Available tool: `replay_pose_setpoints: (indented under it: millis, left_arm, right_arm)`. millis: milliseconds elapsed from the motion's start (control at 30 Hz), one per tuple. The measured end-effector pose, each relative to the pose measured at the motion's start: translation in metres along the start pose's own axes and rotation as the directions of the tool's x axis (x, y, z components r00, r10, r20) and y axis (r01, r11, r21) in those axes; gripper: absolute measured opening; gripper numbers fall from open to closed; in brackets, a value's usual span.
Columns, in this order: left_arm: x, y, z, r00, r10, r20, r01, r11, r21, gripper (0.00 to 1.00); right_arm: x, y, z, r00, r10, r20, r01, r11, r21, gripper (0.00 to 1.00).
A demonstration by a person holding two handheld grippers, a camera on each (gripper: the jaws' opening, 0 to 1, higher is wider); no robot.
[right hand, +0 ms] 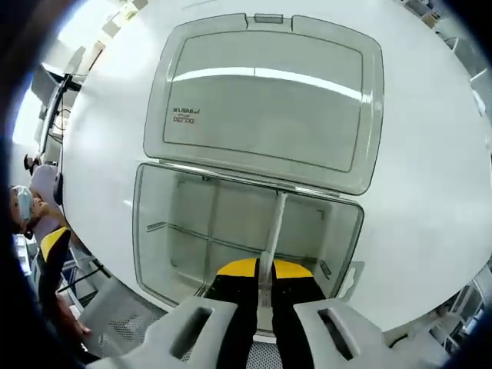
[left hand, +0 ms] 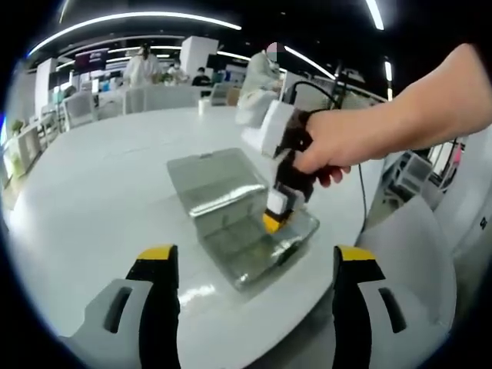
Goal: Insert the divider into the dual guide fixture by aligning both edges with the guide slots and pushing it downward to the bottom, including one-sided entry, uneven engagement, binding, and posture correction.
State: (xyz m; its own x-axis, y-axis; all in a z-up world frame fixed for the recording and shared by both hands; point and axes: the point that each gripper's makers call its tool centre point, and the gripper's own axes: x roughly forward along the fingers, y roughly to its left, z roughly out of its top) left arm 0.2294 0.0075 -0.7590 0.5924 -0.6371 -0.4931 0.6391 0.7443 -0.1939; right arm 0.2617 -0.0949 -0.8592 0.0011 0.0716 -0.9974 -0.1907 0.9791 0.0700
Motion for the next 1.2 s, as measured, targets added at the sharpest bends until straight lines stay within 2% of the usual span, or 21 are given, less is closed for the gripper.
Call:
replay_pose_setpoints:
  millis: [200, 333, 567, 700, 767, 900, 1033, 1100, 1200]
  left_arm:
    - [0.0, -0.001, -0.001, 1.0, 0.001, -0.002, -0.001, 1.0, -0.002, 0.81]
    - [0.0, 0.0, -0.002, 1.0, 0.003, -0.004, -0.003, 1.0, -0.001, 0.81]
    - [-0.002, 0.001, -0.003, 1.0, 0.008, -0.008, -0.008, 1.0, -0.001, 0.81]
    - [-0.002, -0.001, -0.002, 1.0, 0.008, -0.009, -0.008, 1.0, 0.001, 0.81]
    - [-0.002, -0.002, -0.002, 1.0, 0.008, -0.008, -0.008, 1.0, 0.002, 0.81]
    - [-0.002, -0.002, -0.002, 1.0, 0.01, -0.01, -0.01, 1.0, 0.003, 0.81]
    - [-0.004, -0.001, 0.0, 1.0, 0.013, -0.009, -0.013, 1.0, 0.003, 0.81]
    - [-0.007, 0.001, 0.001, 1.0, 0.018, -0.008, -0.018, 1.0, 0.002, 0.81]
    - [-0.01, 0.007, 0.001, 1.0, 0.03, -0.01, -0.03, 1.0, -0.003, 0.81]
  right_arm:
    - [0.002, -0.001, 0.001, 1.0, -0.001, 0.007, 0.001, 1.0, -0.009, 0.0]
    - [-0.002, 0.002, -0.006, 1.0, 0.003, 0.008, -0.003, 1.0, -0.01, 0.0]
    - [-0.002, 0.003, 0.0, 0.998, 0.053, 0.024, -0.051, 0.996, -0.068, 0.02]
    - [-0.004, 0.003, 0.004, 0.996, 0.077, 0.047, -0.072, 0.992, -0.107, 0.07]
    - [-0.008, 0.003, 0.009, 0.993, 0.09, 0.07, -0.082, 0.991, -0.108, 0.11]
    - [-0.014, 0.002, 0.014, 0.988, 0.124, 0.088, -0.115, 0.988, -0.107, 0.12]
    - [-0.023, 0.005, 0.017, 0.978, 0.175, 0.112, -0.162, 0.98, -0.119, 0.13]
    - [-0.033, 0.014, 0.016, 0.96, 0.246, 0.134, -0.225, 0.962, -0.156, 0.12]
    - [-0.043, 0.012, 0.012, 0.949, 0.278, 0.149, -0.244, 0.947, -0.209, 0.12]
